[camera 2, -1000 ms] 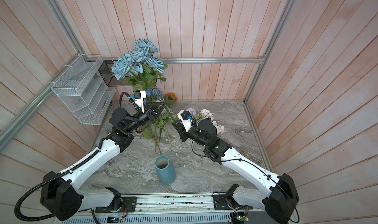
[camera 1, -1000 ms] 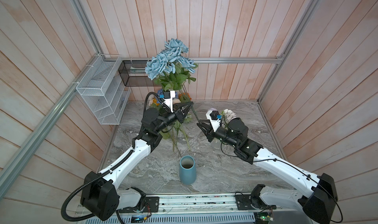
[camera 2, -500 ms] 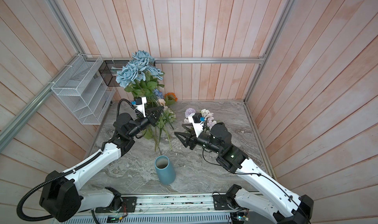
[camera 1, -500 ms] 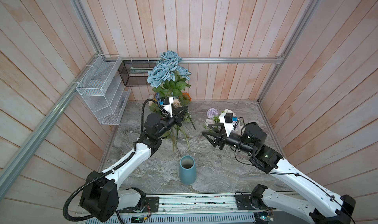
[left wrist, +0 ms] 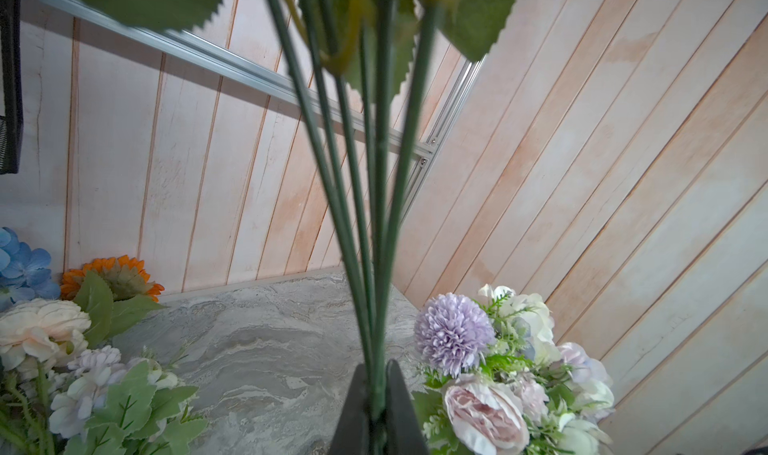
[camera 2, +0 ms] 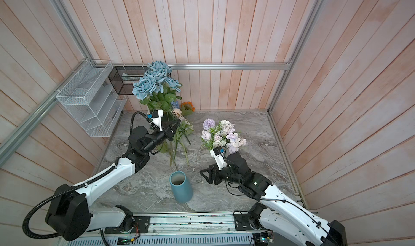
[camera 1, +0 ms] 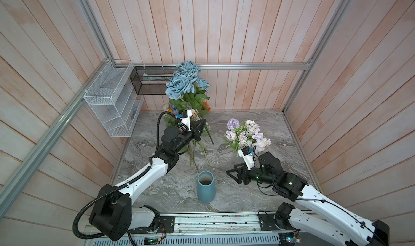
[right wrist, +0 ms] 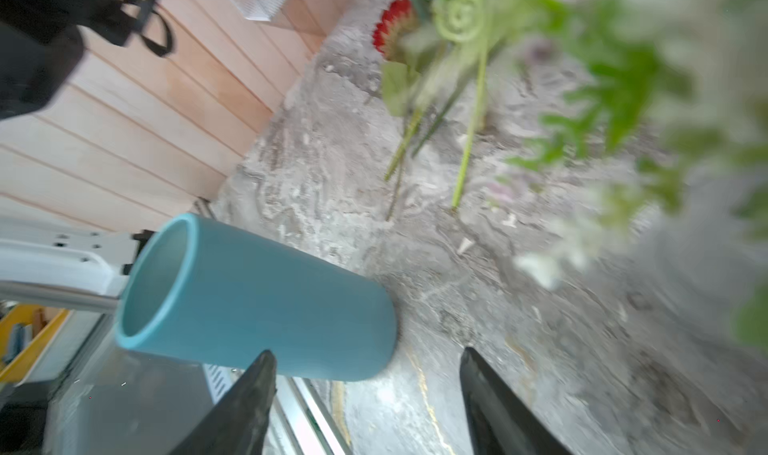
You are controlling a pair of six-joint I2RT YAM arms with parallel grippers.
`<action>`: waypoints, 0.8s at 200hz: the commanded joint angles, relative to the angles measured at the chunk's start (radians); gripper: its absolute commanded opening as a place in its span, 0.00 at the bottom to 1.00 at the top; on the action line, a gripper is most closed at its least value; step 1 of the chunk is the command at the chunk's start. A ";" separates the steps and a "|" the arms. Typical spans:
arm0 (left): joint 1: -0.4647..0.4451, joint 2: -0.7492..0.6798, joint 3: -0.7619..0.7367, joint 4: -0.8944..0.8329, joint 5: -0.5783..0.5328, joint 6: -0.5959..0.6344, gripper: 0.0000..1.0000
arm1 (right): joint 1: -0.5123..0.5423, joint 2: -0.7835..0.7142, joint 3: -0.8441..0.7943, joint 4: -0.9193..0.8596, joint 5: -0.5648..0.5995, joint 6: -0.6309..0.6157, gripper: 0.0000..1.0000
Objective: Arrange the flowers into the vase
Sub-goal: 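Grasp the pink-and-lilac bouquet in the glass vase with right gripper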
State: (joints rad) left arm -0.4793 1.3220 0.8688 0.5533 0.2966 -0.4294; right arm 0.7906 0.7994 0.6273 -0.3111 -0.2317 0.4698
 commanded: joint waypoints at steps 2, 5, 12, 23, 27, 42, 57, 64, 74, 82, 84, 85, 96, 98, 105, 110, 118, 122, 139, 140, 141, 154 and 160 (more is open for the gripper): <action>-0.005 -0.001 -0.008 0.034 -0.017 0.024 0.00 | 0.004 -0.023 0.002 -0.098 0.242 -0.024 0.81; -0.006 -0.002 -0.010 0.034 -0.016 0.024 0.00 | 0.003 -0.025 0.002 -0.096 0.264 -0.032 0.85; -0.007 -0.004 -0.010 0.033 -0.016 0.023 0.00 | 0.003 -0.028 0.000 -0.084 0.316 -0.051 0.92; -0.007 -0.006 -0.011 0.035 -0.013 0.021 0.00 | 0.003 -0.028 -0.008 -0.041 0.376 -0.092 0.98; -0.007 -0.007 -0.013 0.034 -0.014 0.020 0.00 | 0.004 -0.028 -0.014 -0.022 0.398 -0.108 0.98; -0.008 -0.010 -0.015 0.034 -0.011 0.014 0.00 | 0.004 -0.016 -0.041 0.060 0.478 -0.165 0.98; -0.008 -0.016 -0.016 0.036 -0.011 0.012 0.00 | 0.004 0.002 -0.071 0.149 0.568 -0.234 0.98; -0.010 -0.020 -0.018 0.036 -0.010 0.011 0.00 | 0.003 0.008 -0.083 0.188 0.614 -0.259 0.98; -0.009 -0.026 -0.018 0.033 -0.011 0.010 0.00 | 0.003 0.013 -0.099 0.247 0.663 -0.292 0.98; -0.010 -0.030 -0.021 0.035 -0.012 0.009 0.00 | 0.003 0.014 -0.118 0.304 0.705 -0.321 0.98; -0.011 -0.031 -0.021 0.034 -0.012 0.009 0.00 | 0.002 0.014 -0.122 0.319 0.714 -0.328 0.98; -0.010 -0.031 -0.021 0.035 -0.012 0.008 0.00 | 0.002 0.014 -0.125 0.327 0.719 -0.330 0.98; -0.010 -0.035 -0.024 0.040 -0.013 0.008 0.00 | 0.001 0.009 -0.154 0.431 0.755 -0.363 0.98; -0.010 -0.035 -0.025 0.040 -0.013 0.008 0.00 | 0.000 0.008 -0.160 0.456 0.756 -0.370 0.98; -0.010 -0.034 -0.025 0.042 -0.016 0.006 0.00 | -0.003 0.006 -0.182 0.531 0.757 -0.391 0.98; -0.010 -0.033 -0.025 0.042 -0.016 0.005 0.00 | -0.006 0.007 -0.196 0.583 0.755 -0.400 0.98; -0.010 -0.031 -0.024 0.045 -0.015 0.004 0.00 | -0.014 0.013 -0.213 0.664 0.737 -0.415 0.98; -0.010 -0.030 -0.026 0.046 -0.014 0.003 0.00 | -0.019 0.020 -0.219 0.697 0.729 -0.420 0.98; -0.012 -0.025 -0.025 0.049 -0.013 0.001 0.00 | -0.047 0.062 -0.213 0.783 0.686 -0.421 0.98; -0.012 -0.024 -0.025 0.049 -0.013 0.001 0.00 | -0.048 0.066 -0.211 0.786 0.682 -0.422 0.98; -0.012 -0.024 -0.025 0.050 -0.014 0.001 0.00 | -0.050 0.067 -0.210 0.789 0.679 -0.421 0.98; -0.013 -0.021 -0.028 0.055 -0.012 -0.002 0.00 | -0.072 0.106 -0.192 0.825 0.645 -0.416 0.98; -0.013 -0.020 -0.030 0.058 -0.011 -0.003 0.00 | -0.081 0.123 -0.181 0.839 0.634 -0.418 0.98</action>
State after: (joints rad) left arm -0.4866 1.3140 0.8532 0.5564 0.2886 -0.4332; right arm 0.7403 0.8719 0.4129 0.3439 0.4423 0.0814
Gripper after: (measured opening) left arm 0.079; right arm 0.982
